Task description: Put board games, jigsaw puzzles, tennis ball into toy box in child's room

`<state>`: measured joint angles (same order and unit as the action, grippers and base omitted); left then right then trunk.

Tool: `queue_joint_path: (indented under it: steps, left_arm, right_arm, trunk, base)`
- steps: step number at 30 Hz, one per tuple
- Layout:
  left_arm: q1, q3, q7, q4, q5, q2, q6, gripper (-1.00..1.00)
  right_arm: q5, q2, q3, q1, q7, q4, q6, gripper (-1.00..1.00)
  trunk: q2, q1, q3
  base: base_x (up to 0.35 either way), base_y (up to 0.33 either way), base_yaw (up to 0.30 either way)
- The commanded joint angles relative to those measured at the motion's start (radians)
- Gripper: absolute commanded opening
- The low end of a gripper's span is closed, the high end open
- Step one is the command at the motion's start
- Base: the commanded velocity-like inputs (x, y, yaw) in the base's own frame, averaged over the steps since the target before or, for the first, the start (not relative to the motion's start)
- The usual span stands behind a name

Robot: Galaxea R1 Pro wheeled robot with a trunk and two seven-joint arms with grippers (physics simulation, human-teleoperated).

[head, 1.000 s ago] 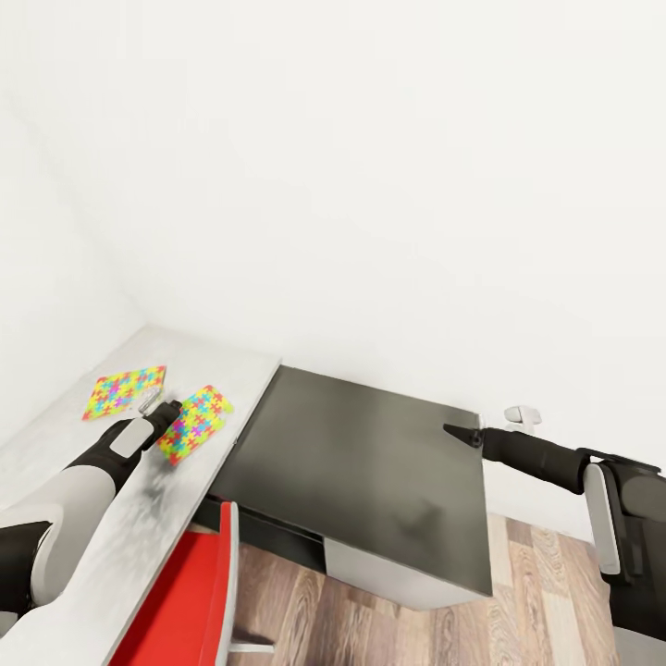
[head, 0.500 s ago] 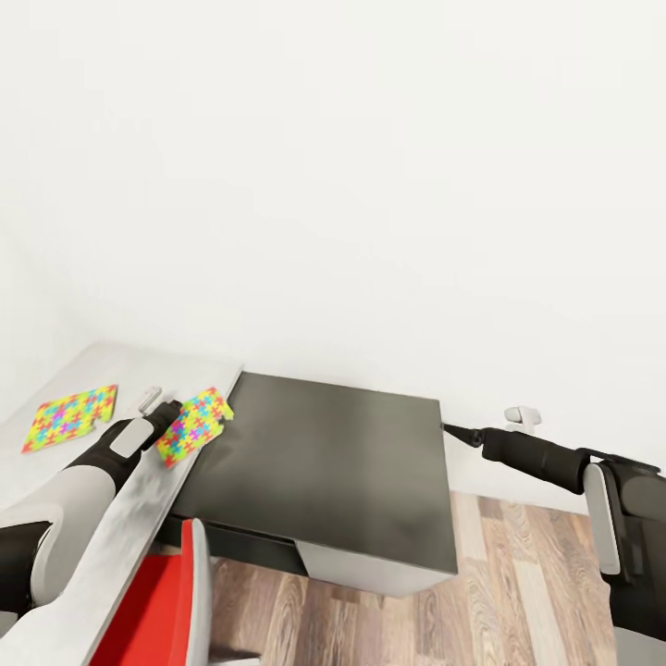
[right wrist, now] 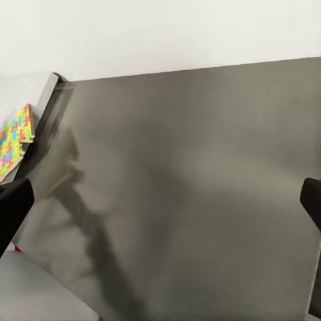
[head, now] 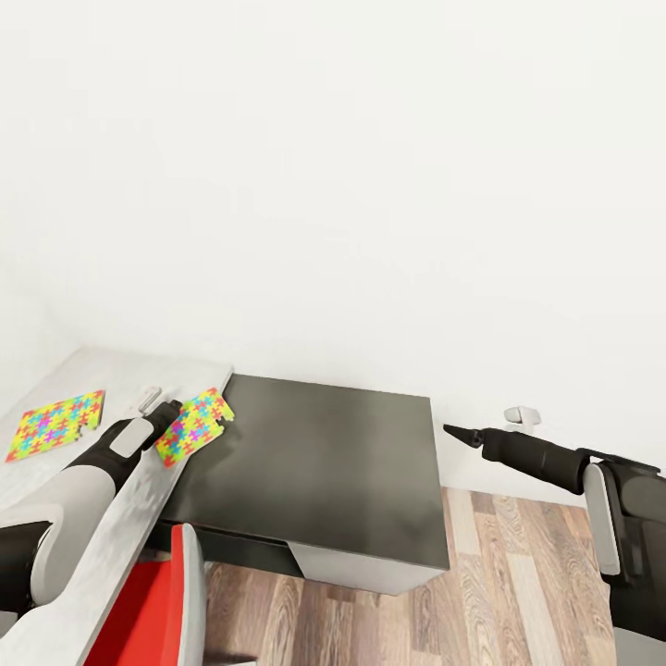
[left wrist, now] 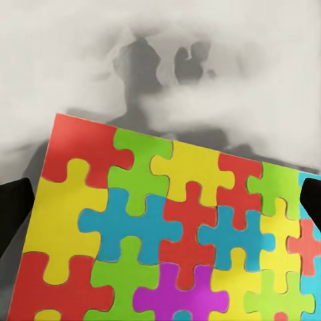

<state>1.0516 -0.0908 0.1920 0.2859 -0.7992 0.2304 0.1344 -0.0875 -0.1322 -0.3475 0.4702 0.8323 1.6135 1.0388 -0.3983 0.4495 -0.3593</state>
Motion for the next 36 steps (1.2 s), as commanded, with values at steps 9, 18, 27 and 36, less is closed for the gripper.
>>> queue_joint_path:
  steps: [9, 18, 27, 36]
  left_arm:
    - [0.000, -0.005, 0.004, 0.003, -0.005, 0.001, 0.005, 1.00]
    - [-0.001, -0.006, 0.003, 0.003, -0.006, 0.001, 0.005, 1.00]
    - [-0.001, -0.006, 0.003, 0.003, -0.007, 0.001, 0.005, 1.00]
    - [-0.001, -0.006, 0.003, 0.003, -0.007, 0.001, 0.005, 1.00]
  right_arm:
    - [-0.009, 0.001, -0.001, 0.000, -0.003, 0.000, 0.008, 1.00]
    - [-0.009, 0.003, -0.001, -0.001, -0.004, 0.000, 0.008, 1.00]
    - [-0.009, 0.004, -0.001, -0.002, -0.003, 0.000, 0.008, 1.00]
    - [-0.009, 0.005, -0.001, -0.002, -0.003, 0.000, 0.008, 1.00]
  trunk:
    - [-0.002, 0.001, -0.002]
    - [-0.002, 0.001, -0.002]
    - [-0.002, 0.001, -0.002]
    - [-0.002, 0.001, -0.002]
  base:
    - [0.000, 0.000, -0.006]
    - [0.000, 0.000, -0.051]
    - [0.000, 0.000, -0.029]
    - [0.000, 0.000, -0.006]
